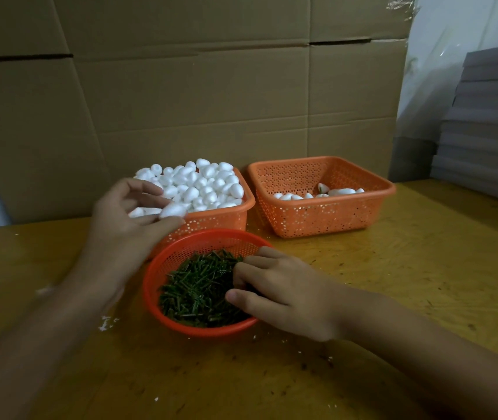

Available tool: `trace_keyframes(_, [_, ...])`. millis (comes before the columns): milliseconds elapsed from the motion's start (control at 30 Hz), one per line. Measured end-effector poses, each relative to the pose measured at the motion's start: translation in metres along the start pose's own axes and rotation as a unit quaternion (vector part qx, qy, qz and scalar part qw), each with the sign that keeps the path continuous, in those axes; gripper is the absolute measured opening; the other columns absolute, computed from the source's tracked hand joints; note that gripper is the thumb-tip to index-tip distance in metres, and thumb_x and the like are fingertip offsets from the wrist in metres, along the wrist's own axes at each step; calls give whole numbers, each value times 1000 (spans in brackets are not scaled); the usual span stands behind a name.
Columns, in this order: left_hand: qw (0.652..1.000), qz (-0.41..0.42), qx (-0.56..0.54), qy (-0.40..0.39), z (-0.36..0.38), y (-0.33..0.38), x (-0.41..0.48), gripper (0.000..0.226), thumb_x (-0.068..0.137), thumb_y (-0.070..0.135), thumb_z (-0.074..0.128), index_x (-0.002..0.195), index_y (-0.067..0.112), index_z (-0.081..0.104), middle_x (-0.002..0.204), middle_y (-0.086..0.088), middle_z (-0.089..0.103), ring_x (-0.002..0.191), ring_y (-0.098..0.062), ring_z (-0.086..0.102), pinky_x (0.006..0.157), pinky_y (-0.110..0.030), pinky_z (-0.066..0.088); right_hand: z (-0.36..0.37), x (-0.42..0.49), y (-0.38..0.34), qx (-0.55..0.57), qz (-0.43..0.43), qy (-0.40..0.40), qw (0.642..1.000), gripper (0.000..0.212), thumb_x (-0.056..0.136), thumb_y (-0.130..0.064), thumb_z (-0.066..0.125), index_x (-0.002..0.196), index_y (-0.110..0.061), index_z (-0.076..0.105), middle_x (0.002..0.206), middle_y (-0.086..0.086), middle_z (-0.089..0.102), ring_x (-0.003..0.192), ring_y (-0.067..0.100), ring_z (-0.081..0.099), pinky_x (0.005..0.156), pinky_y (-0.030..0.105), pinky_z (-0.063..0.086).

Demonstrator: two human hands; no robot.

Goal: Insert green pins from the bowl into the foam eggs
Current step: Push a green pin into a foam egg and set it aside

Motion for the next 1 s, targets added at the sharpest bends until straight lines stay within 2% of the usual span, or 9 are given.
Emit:
trace_keyframes(133, [996, -15, -32, -85, 9, 5, -34, 32, 71, 0, 88, 90, 21, 74, 99, -2, 82, 93, -18, 80, 76, -18, 60, -1, 0, -1, -4, 2, 0, 1000, 35, 108, -51, 34, 98, -23, 53, 93, -7, 54, 90, 13, 43, 87, 33, 39])
trace_keyframes(233, [992, -24, -29, -124, 19, 2, -57, 32, 73, -4, 86, 86, 25, 79, 94, -4, 82, 93, -20, 80, 76, -14, 57, -2, 0, -2, -9, -2, 5, 1000, 33, 109, -49, 35, 98, -22, 52, 93, -6, 55, 89, 14, 44, 87, 33, 39])
trace_keyframes(333, [992, -10, -50, -114, 19, 7, -62, 30, 63, 14, 89, 91, 25, 83, 95, -4, 82, 90, -21, 81, 75, -16, 59, -2, -1, -1, -10, -1, 7, 1000, 35, 109, -48, 35, 98, -21, 54, 92, -5, 56, 89, 15, 45, 87, 33, 39])
trace_keyframes(433, [990, -4, -54, -132, 21, 11, -62, 46, 55, 24, 98, 98, 26, 84, 95, -7, 82, 87, -25, 81, 75, -19, 60, -3, -1, -1, -5, 0, 8, 1000, 32, 109, -48, 36, 97, -23, 51, 92, -5, 56, 90, 14, 46, 87, 35, 41])
trace_keyframes(600, [979, -13, -65, -191, 29, 10, -62, 49, 63, 31, 93, 109, 28, 78, 108, -11, 79, 90, -34, 80, 74, -26, 62, -4, -1, -2, -11, 1, 11, 1000, 34, 109, -48, 38, 97, -21, 54, 92, -5, 57, 91, 16, 46, 87, 38, 41])
trace_keyframes(800, [975, -9, -67, -212, 28, 10, -60, 37, 65, 29, 91, 97, 15, 77, 110, -14, 78, 92, -37, 79, 73, -29, 63, -4, -1, -3, -14, 2, 8, 1000, 35, 109, -48, 36, 99, -20, 55, 92, -4, 57, 90, 16, 47, 87, 37, 41])
trace_keyframes(1000, [975, -4, -80, -205, 26, 10, -58, 43, 58, 33, 97, 93, 16, 78, 111, -15, 78, 94, -38, 79, 72, -31, 63, -4, -1, -3, -12, 3, 9, 1000, 33, 110, -47, 38, 101, -20, 56, 93, -5, 57, 91, 16, 46, 87, 36, 41])
Point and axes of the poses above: each hand's wrist, its own x-axis towards the middle knuckle, its own z-axis out of the palm, y = z × x, the point moved 9 cm from there along x, towards the middle knuckle
